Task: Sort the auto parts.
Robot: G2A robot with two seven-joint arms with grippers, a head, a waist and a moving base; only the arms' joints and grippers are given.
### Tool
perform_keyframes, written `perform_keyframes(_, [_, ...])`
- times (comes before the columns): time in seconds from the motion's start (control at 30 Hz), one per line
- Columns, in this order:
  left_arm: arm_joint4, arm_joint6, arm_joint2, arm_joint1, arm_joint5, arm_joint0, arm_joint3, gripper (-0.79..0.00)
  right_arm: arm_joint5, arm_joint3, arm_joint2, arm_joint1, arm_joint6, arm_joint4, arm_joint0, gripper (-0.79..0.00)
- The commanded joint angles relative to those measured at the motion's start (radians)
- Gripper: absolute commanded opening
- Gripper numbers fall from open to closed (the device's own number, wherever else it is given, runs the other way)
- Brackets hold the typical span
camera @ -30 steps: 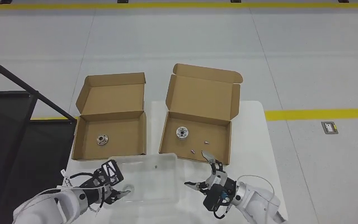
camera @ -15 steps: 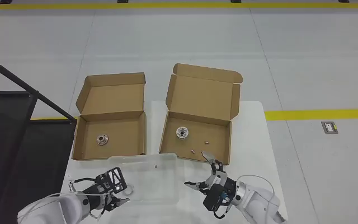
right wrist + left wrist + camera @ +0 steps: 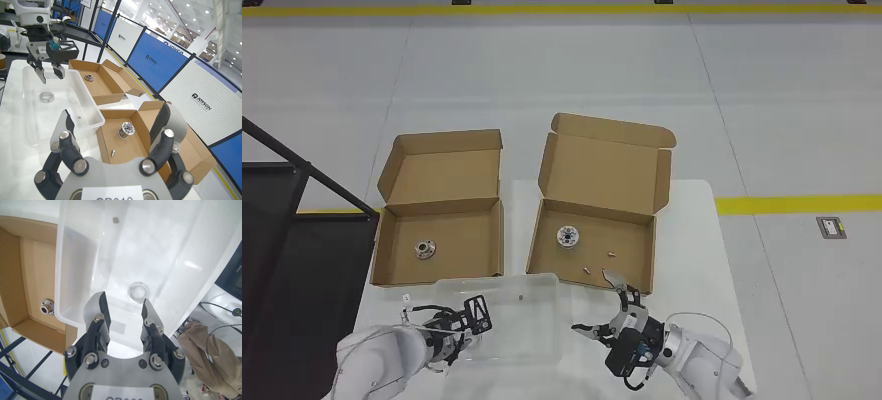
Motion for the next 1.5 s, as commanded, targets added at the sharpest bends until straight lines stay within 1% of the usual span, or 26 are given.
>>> perform_keyframes(0.0, [-0.002, -0.021, 0.029, -0.002, -0.015, -0.027, 0.025, -0.326, 0.000, 0.000, 0.000, 0.000, 0.000, 0.000, 0.000, 0.000])
perform_keyframes(0.13, [0.028, -0.042, 0.085, 0.000, -0.014, -0.072, 0.075, -0.311, 0.000, 0.000, 0.000, 0.000, 0.000, 0.000, 0.000, 0.000])
perform_keyframes(0.2, [0.046, -0.033, 0.115, 0.004, -0.023, -0.096, 0.103, -0.336, 0.000, 0.000, 0.000, 0.000, 0.000, 0.000, 0.000, 0.000])
perform_keyframes(0.27, [0.057, -0.021, 0.144, 0.008, -0.035, -0.117, 0.131, -0.336, 0.000, 0.000, 0.000, 0.000, 0.000, 0.000, 0.000, 0.000])
perform_keyframes(0.47, [0.087, 0.002, 0.224, 0.018, -0.058, -0.182, 0.199, -0.366, 0.000, 0.000, 0.000, 0.000, 0.000, 0.000, 0.000, 0.000])
perform_keyframes(0.5, [0.089, -0.001, 0.235, 0.018, -0.055, -0.192, 0.208, -0.382, 0.000, 0.000, 0.000, 0.000, 0.000, 0.000, 0.000, 0.000])
perform_keyframes(0.87, [0.049, -0.035, 0.335, 0.015, -0.021, -0.280, 0.290, -0.400, 0.000, 0.000, 0.000, 0.000, 0.000, 0.000, 0.000, 0.000])
perform_keyframes(1.2, [0.025, -0.059, 0.403, 0.014, 0.003, -0.335, 0.342, -0.462, 0.000, 0.000, 0.000, 0.000, 0.000, 0.000, 0.000, 0.000])
perform_keyframes(1.23, [0.021, -0.061, 0.408, 0.013, 0.005, -0.339, 0.345, -0.496, 0.000, 0.000, 0.000, 0.000, 0.000, 0.000, 0.000, 0.000])
perform_keyframes(1.37, [0.012, -0.069, 0.426, 0.013, 0.013, -0.352, 0.355, -0.570, 0.000, 0.000, 0.000, 0.000, 0.000, 0.000, 0.000, 0.000])
perform_keyframes(1.4, [0.010, -0.071, 0.429, 0.014, 0.015, -0.356, 0.357, -0.619, 0.000, 0.000, 0.000, 0.000, 0.000, 0.000, 0.000, 0.000])
perform_keyframes(1.43, [0.006, -0.071, 0.432, 0.014, 0.015, -0.358, 0.357, -0.739, 0.000, 0.000, 0.000, 0.000, 0.000, 0.000, 0.000, 0.000])
perform_keyframes(1.47, [-0.002, -0.069, 0.431, 0.014, 0.013, -0.361, 0.356, -0.785, 0.000, 0.000, 0.000, 0.000, 0.000, 0.000, 0.000, 0.000])
